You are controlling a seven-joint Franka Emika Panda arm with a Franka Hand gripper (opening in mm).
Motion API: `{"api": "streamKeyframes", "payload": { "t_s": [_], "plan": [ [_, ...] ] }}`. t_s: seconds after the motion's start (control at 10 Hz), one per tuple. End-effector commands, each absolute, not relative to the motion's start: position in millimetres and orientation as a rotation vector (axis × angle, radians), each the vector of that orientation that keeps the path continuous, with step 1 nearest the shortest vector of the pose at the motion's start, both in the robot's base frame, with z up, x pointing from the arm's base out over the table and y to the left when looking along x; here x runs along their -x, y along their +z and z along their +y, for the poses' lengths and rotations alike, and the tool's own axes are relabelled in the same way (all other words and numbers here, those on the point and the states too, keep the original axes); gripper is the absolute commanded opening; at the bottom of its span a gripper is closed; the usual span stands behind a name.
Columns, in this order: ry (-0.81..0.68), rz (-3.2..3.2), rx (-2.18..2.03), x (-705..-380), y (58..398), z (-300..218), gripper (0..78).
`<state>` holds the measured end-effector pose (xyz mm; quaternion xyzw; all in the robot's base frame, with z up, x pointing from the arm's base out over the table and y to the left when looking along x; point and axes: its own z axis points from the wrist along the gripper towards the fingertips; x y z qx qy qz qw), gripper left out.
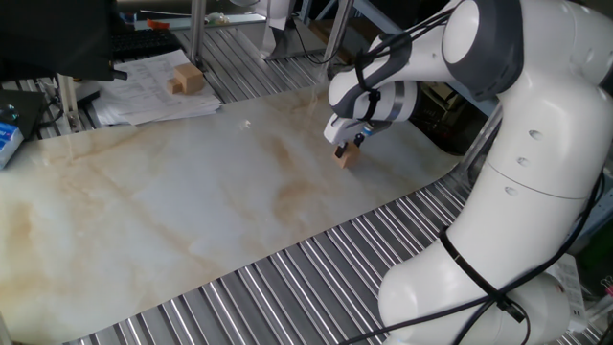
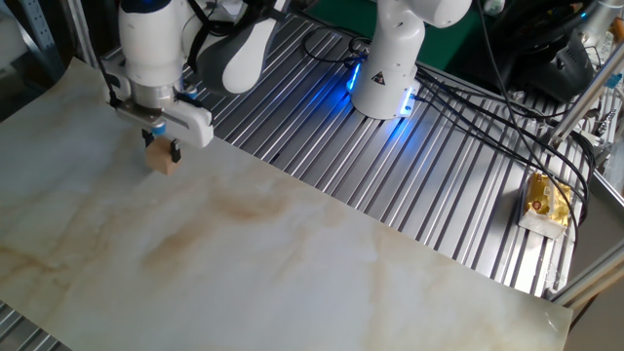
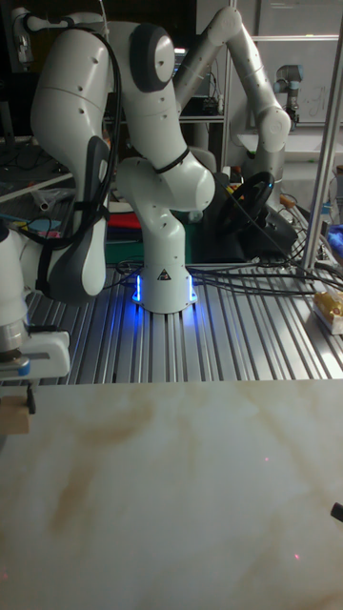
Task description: Pick up the small block on the left and move it to the right
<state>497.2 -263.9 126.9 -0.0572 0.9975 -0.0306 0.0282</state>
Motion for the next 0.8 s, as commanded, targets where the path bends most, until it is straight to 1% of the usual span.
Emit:
{"api": "streamKeyframes", "payload": {
  "t_s": [0.1, 0.2, 0.3, 0.4, 0.6, 0.8],
  "plan": [
    [-0.093, 3.068, 0.374, -498.8, 129.4, -264.9, 1.2],
    [-0.100, 3.063, 0.374, -498.8, 129.4, -264.9, 1.2],
    [-0.054, 3.050, 0.371, -498.8, 129.4, -264.9, 1.2],
    [0.031, 3.059, 0.369, -498.8, 129.4, -264.9, 1.2],
    [-0.034, 3.051, 0.370, -498.8, 129.4, -264.9, 1.2],
    [-0.027, 3.053, 0.367, -498.8, 129.4, -264.9, 1.2]
  ]
}}
